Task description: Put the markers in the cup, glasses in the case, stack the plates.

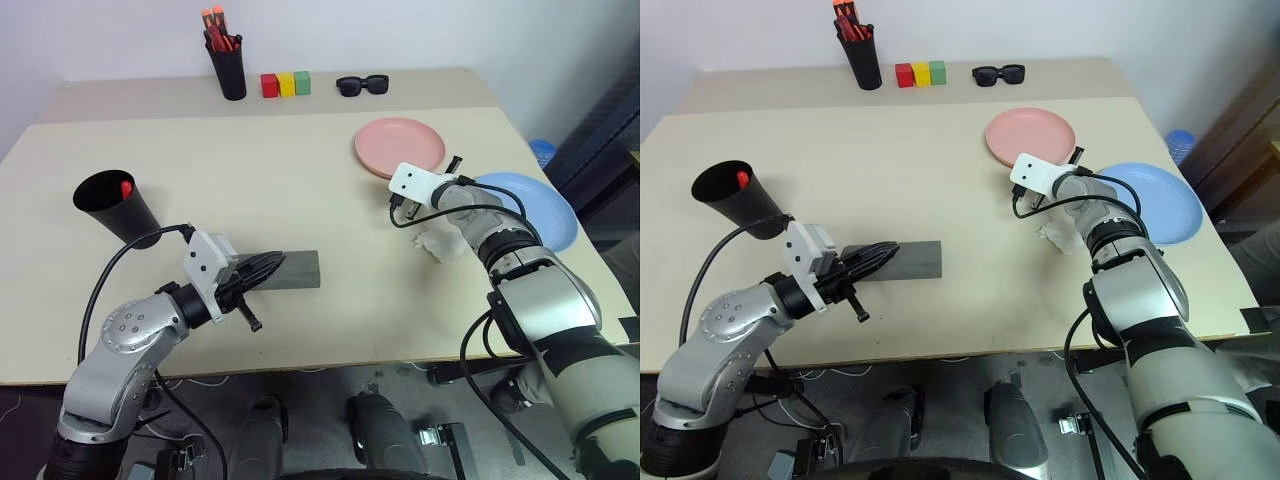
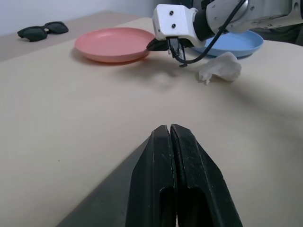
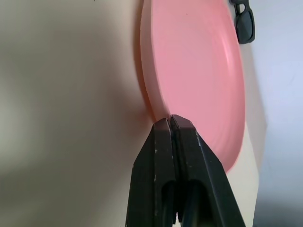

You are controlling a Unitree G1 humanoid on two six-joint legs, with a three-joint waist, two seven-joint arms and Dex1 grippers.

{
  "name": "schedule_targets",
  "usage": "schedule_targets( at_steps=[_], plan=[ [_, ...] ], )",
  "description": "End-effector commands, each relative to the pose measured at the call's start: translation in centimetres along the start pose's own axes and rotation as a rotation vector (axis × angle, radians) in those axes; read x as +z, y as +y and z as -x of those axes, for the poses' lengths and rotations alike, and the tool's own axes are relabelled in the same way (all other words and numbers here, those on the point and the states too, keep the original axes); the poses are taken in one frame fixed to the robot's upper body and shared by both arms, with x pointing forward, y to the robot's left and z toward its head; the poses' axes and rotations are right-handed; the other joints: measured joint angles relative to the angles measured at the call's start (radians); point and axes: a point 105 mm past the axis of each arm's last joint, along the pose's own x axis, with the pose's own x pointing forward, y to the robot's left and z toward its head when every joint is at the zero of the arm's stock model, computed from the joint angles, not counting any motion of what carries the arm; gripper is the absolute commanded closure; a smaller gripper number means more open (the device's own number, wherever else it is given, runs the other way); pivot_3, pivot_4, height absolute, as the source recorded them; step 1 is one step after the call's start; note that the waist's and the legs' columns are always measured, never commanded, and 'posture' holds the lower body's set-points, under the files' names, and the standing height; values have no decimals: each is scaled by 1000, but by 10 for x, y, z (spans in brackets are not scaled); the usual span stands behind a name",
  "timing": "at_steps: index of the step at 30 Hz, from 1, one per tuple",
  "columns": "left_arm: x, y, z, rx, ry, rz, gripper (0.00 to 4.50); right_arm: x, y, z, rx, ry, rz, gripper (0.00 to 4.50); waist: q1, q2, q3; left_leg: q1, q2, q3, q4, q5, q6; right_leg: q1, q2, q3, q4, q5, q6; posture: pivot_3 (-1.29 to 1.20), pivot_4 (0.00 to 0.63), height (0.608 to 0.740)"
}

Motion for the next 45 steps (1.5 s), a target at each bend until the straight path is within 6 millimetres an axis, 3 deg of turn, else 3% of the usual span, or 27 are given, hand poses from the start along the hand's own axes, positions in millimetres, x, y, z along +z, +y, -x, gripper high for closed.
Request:
schedule_targets(
  at_steps=[1, 11, 14, 21, 45],
  plan=[
    [12, 0, 1, -9, -38, -39, 4500, 8, -16, 1, -57, -35, -3, 4476, 0, 0, 0, 0, 0, 0, 0, 0, 0, 0, 0, 0, 0, 0, 0, 0, 150, 740],
    [13, 1, -2, -28, -39, -41, 4500, 6, -14, 3, -51, -51, 0, 4476, 0, 0, 0, 0, 0, 0, 0, 0, 0, 0, 0, 0, 0, 0, 0, 0, 150, 740],
    [13, 1, -3, -31, -39, -41, 4500, 6, -14, 3, -41, -53, -4, 3695, 0, 0, 0, 0, 0, 0, 0, 0, 0, 0, 0, 0, 0, 0, 0, 0, 150, 740],
    [13, 1, -3, -30, -40, -41, 4500, 9, -15, 3, -42, -64, 3, 107, 0, 0, 0, 0, 0, 0, 0, 0, 0, 0, 0, 0, 0, 0, 0, 0, 150, 740],
    [12, 0, 1, -20, -34, -41, 4500, 10, -9, 2, -40, -67, 10, 42, 0, 0, 0, 0, 0, 0, 0, 0, 0, 0, 0, 0, 0, 0, 0, 0, 150, 740]
  ],
)
